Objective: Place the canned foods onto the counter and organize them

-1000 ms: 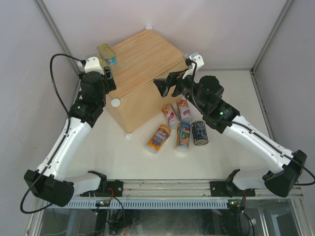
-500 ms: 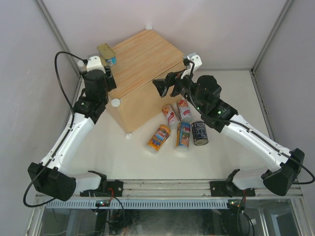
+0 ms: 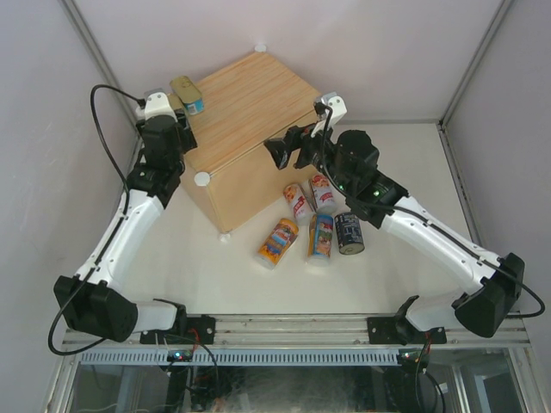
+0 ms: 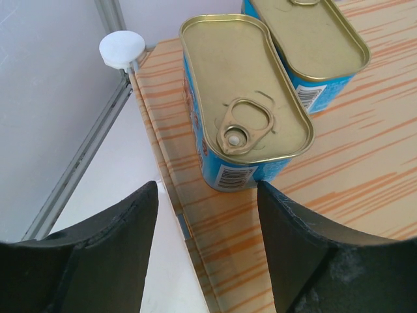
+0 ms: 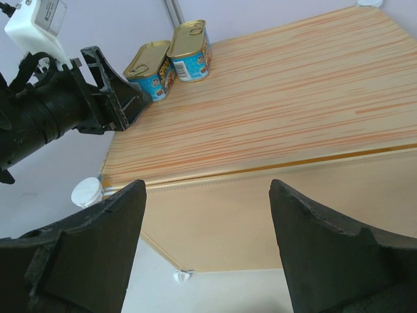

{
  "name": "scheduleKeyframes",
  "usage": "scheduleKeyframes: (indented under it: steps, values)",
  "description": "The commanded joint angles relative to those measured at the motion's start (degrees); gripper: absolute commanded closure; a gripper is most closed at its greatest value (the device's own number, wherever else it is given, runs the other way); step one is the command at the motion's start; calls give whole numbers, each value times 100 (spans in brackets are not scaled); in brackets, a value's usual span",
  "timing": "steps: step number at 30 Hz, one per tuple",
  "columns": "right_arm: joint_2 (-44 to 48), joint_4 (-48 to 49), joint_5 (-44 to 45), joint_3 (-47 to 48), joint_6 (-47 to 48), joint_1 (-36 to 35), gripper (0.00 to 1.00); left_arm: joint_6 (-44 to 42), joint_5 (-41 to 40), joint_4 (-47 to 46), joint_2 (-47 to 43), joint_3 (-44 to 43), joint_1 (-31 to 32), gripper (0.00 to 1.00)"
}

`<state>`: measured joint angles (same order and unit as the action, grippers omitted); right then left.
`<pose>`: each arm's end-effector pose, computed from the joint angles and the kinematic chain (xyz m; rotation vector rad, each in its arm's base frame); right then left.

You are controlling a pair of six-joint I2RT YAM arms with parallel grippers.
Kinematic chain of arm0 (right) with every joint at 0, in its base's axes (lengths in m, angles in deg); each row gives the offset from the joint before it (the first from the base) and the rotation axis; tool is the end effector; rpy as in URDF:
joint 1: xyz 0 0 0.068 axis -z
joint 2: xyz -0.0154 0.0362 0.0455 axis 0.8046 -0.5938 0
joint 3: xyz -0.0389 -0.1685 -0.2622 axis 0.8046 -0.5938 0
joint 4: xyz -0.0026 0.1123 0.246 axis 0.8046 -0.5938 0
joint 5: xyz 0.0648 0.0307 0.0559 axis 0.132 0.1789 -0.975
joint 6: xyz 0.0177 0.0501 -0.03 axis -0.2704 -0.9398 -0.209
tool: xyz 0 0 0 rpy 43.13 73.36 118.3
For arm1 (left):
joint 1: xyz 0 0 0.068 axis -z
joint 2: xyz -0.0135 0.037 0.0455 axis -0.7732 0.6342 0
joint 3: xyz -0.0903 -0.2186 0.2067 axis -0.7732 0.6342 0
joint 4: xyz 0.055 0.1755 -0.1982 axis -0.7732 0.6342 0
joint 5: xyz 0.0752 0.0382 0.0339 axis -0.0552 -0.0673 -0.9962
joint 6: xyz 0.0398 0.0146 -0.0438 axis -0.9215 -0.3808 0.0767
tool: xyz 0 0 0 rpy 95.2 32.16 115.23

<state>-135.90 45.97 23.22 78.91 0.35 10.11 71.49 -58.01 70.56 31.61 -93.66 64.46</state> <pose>0.2382 0.2221 0.4755 -0.3362 1.5546 0.7694 0.2978 -0.0499 0.4394 -0.3294 1.7464 0.1541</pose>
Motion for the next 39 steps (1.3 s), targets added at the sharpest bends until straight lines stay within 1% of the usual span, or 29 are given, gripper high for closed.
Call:
scheduleKeyframes:
  steps: [1,27,39]
  values:
    - [-42,364,-84,75,-88,48,25,47,93,-304,109,-510,-140,34]
    - [-264,435,-261,65,-181,206,24,3,244,-350,590,-887,-468,34]
    - [-317,429,-283,69,-225,207,25,-46,236,-325,549,-953,-516,32]
